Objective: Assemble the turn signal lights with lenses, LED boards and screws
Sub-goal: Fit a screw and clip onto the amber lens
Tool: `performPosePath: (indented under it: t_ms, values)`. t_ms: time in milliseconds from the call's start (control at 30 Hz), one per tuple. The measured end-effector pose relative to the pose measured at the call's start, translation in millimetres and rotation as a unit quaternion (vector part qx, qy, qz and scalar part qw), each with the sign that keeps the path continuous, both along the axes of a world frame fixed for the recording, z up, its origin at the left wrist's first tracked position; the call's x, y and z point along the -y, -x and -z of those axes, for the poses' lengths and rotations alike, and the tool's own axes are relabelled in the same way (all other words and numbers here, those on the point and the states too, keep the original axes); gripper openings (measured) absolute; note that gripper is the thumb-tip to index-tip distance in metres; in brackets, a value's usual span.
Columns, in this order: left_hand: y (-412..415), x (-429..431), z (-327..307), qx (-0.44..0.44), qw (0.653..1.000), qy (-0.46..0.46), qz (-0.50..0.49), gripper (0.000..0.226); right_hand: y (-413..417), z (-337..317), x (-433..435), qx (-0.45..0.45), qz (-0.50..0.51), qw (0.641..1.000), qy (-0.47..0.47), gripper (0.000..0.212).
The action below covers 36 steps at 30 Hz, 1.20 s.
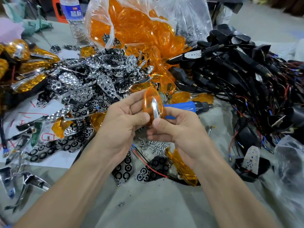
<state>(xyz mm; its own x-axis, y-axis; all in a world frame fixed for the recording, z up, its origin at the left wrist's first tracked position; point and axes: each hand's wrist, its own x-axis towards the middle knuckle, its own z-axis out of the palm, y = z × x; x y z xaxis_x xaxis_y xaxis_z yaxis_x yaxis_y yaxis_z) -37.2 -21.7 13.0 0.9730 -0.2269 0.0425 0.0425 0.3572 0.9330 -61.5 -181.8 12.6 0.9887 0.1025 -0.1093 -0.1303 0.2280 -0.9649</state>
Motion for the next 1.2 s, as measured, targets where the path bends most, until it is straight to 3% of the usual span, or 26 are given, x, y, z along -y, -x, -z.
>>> performPosePath:
  t_ms: [100,200,333,400,533,633,733,800,933,1133,1200]
  values:
    - [2,1,2,0.014,1.0,-0.02,-0.009,0.052,-2,1,-1,0.003,0.008,1.0,0.015,0.015]
    - [4,3,2,0.016,1.0,-0.002,-0.005,0.045,-5,3,-3,0.037,0.021,0.994,0.099,0.013]
    - [-4,0,-2,0.046,0.991,-0.108,-0.066,0.031,-7,4,-4,0.082,0.036,0.972,0.218,0.016]
    - [-6,-4,-5,0.039,0.992,-0.106,-0.053,0.024,-6,3,-2,0.093,0.046,0.975,0.197,0.015]
    - [-6,-8,-3,0.025,0.998,-0.062,0.004,0.034,-3,0,-1,0.118,0.052,0.986,0.102,0.02]
    - [-5,-11,-5,0.105,0.98,-0.163,-0.04,0.021,-3,-3,4,0.182,0.058,0.973,0.128,0.036]
    - [-1,-13,-4,0.205,0.928,-0.292,-0.103,0.026,-3,-7,11,0.256,0.049,0.944,0.202,0.037]
    - [1,-11,-4,0.259,0.903,-0.327,-0.107,0.025,-3,-8,14,0.277,0.046,0.934,0.223,0.037]
    - [1,-11,-5,0.256,0.924,-0.279,-0.063,0.023,-2,-8,14,0.293,0.027,0.936,0.193,0.037]
    - [1,-13,-4,0.279,0.914,-0.286,-0.074,0.022,-2,-10,15,0.291,0.016,0.94,0.177,0.037]
    - [1,-14,-2,0.286,0.899,-0.312,-0.114,0.019,-3,-9,14,0.252,0.022,0.953,0.168,0.04]
